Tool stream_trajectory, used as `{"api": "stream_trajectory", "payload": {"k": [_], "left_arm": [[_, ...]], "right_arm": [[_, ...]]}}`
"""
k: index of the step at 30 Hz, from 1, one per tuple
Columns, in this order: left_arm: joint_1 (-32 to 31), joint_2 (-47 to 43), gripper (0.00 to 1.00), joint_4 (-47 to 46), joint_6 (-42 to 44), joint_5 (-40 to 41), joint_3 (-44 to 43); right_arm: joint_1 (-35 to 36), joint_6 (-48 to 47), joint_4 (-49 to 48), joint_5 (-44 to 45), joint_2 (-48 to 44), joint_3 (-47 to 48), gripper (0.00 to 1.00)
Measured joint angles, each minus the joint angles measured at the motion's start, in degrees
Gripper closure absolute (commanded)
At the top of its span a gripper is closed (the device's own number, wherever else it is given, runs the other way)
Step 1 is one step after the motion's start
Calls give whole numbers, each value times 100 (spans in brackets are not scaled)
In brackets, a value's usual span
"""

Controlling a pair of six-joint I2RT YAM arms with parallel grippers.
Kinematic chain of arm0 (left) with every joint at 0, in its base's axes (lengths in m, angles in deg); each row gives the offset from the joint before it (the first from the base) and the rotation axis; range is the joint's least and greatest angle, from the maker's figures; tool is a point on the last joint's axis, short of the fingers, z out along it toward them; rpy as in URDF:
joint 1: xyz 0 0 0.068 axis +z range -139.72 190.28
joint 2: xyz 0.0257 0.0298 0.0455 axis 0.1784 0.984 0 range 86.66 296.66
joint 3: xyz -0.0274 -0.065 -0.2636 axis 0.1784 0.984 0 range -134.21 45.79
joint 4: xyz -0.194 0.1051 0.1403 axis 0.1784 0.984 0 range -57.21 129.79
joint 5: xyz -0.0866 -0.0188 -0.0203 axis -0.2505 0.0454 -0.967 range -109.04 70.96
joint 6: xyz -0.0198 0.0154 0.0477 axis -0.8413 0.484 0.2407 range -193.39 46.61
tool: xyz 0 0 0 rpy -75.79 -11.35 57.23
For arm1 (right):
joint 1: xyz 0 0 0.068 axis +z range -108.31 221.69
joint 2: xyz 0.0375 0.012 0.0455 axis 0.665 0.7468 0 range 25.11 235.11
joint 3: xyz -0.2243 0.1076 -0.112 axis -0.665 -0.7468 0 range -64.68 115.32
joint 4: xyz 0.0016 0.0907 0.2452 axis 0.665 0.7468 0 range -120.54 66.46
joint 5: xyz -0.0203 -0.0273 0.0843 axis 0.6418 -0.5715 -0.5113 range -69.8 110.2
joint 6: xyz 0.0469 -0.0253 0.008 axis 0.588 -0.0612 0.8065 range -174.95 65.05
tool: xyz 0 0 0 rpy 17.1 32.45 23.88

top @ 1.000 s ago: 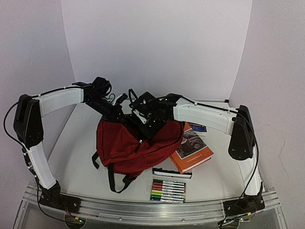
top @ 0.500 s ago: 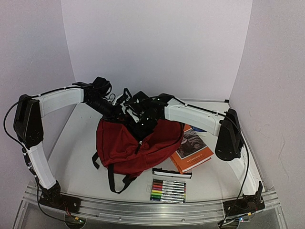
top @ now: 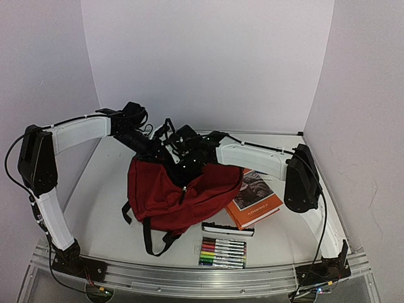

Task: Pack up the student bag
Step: Place the stationery in the student bag.

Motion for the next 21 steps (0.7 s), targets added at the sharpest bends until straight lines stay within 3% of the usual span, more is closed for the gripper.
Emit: {"api": "stream_trajectory", "payload": {"k": [6,14,21], "left_arm": [[-2,-2,100,71,0,124,0],[29,-4,100,72,-17,313,0],[63,-7,100,68,-23,499,0]], "right_arm": [[-10,70,-332,-51,-150,-387,32],[0,78,-624,83,-1128,-1034,15],[31,-42,-909,-73,-2495,-2052,13]]}}
